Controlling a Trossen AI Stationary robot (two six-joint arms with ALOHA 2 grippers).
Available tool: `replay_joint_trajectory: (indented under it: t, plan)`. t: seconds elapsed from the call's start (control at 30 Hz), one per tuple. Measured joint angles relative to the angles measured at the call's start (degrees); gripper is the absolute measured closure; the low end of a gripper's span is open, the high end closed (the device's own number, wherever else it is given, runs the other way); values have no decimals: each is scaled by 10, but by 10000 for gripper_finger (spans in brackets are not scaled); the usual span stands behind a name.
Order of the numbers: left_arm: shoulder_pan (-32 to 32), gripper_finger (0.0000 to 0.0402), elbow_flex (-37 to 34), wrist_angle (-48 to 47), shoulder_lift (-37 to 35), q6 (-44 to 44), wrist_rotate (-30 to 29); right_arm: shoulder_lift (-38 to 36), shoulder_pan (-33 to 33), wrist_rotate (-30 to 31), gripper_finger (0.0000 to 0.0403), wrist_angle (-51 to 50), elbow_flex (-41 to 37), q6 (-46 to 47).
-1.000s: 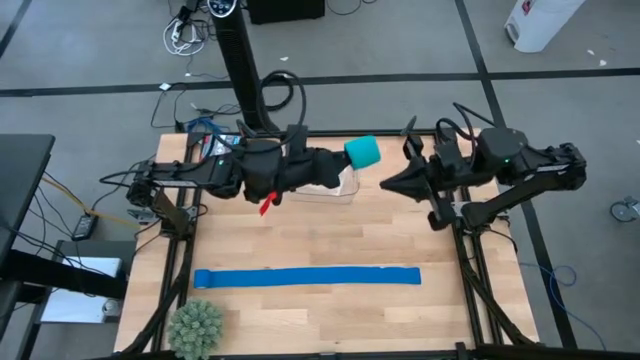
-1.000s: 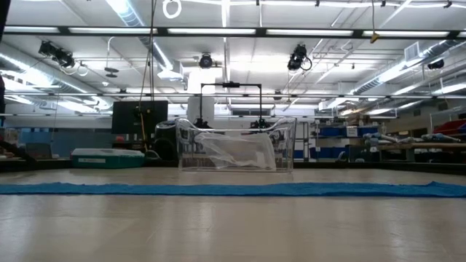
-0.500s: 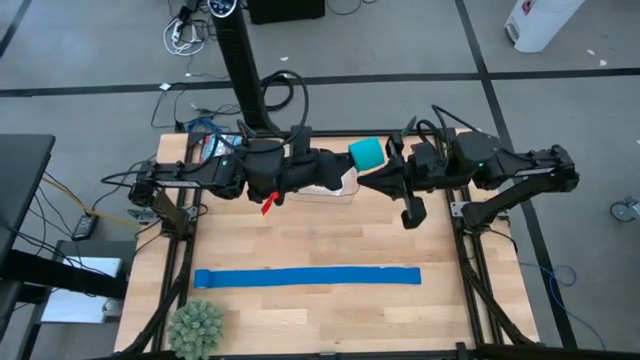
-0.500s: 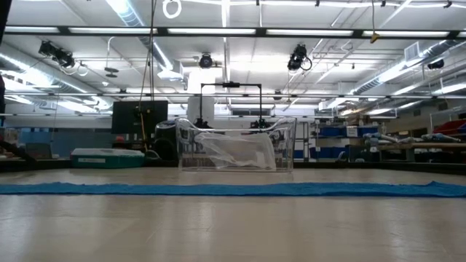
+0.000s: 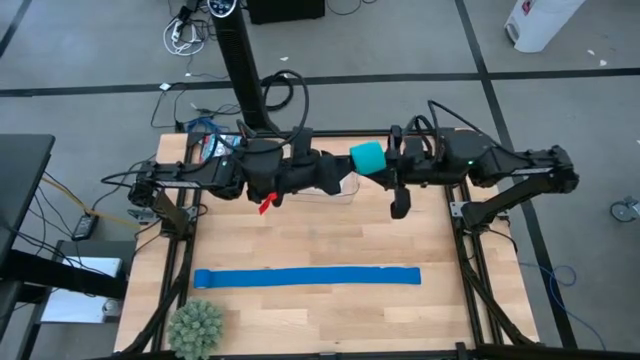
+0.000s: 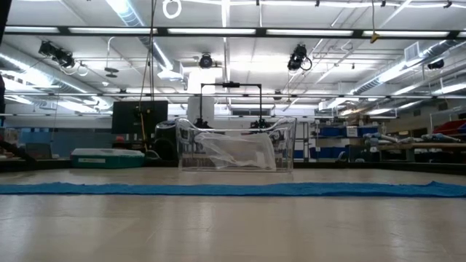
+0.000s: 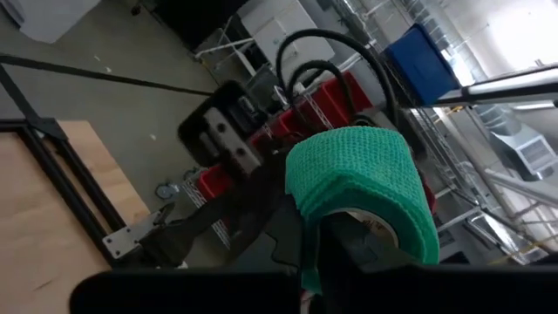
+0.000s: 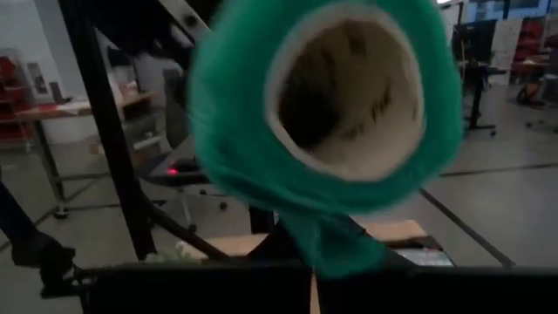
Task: Roll bandage
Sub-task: Roll the green bandage
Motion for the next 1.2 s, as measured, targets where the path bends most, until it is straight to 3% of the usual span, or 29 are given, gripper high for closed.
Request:
replay_joint_trajectory:
  t: [0.37,0.6,0.7,0.9,1.2]
  plan:
    - [3,379,0,16,0,27,30,12,-5,19,402,-37,0,16]
    - [-7,379,0,48,0,95,28,3,-3,10,402,-194,0,72]
    - [-10,379,1,27,0,124,27,-13,6,4,402,-196,-1,67]
    - [-12,379,1,24,0,190,-24,-56,-3,-90,402,-187,0,27]
    - [-22,379,1,46,-1,251,-55,-102,-74,-83,401,-241,0,32]
